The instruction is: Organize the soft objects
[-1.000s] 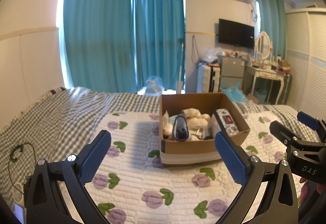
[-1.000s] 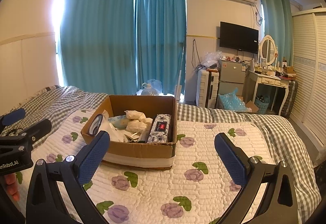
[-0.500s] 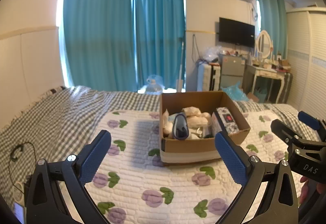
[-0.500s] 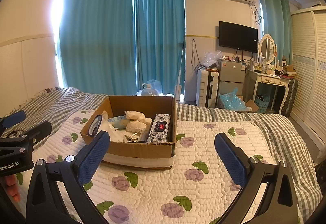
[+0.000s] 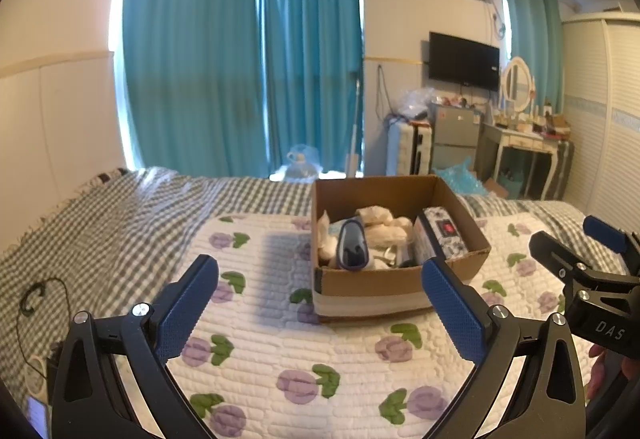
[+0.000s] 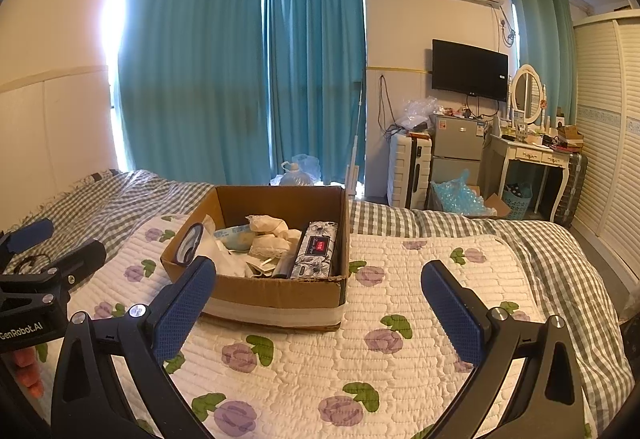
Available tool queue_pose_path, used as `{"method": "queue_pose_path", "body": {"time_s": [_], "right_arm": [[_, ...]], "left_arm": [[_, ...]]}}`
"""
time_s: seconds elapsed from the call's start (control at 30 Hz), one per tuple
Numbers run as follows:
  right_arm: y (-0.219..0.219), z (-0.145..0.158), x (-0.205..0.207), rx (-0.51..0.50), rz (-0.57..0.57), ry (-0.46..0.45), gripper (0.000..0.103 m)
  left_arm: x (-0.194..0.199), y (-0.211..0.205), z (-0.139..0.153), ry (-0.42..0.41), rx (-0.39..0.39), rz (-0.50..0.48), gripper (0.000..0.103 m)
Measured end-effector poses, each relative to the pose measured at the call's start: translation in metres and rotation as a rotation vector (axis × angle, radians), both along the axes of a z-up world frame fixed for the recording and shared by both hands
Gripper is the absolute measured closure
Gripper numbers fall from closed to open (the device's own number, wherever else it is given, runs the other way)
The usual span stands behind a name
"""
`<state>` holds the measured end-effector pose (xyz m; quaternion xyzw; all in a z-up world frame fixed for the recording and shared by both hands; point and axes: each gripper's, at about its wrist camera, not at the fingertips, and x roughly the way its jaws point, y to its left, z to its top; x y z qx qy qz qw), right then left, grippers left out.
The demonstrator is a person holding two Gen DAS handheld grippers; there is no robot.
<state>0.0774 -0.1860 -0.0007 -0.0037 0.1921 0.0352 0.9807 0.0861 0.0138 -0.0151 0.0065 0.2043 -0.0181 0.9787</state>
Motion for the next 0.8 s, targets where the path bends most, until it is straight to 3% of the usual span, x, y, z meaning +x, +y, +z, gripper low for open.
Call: {"method": "queue_pose_path", "body": {"time_s": [0.8], "right_arm": [[0.0002, -0.0057, 0.0004, 0.007, 0.005, 0.018, 0.000]], "left_arm": [[0.0004, 0.0012, -0.0069, 0.010, 0.001, 0.008, 0.000]]}}
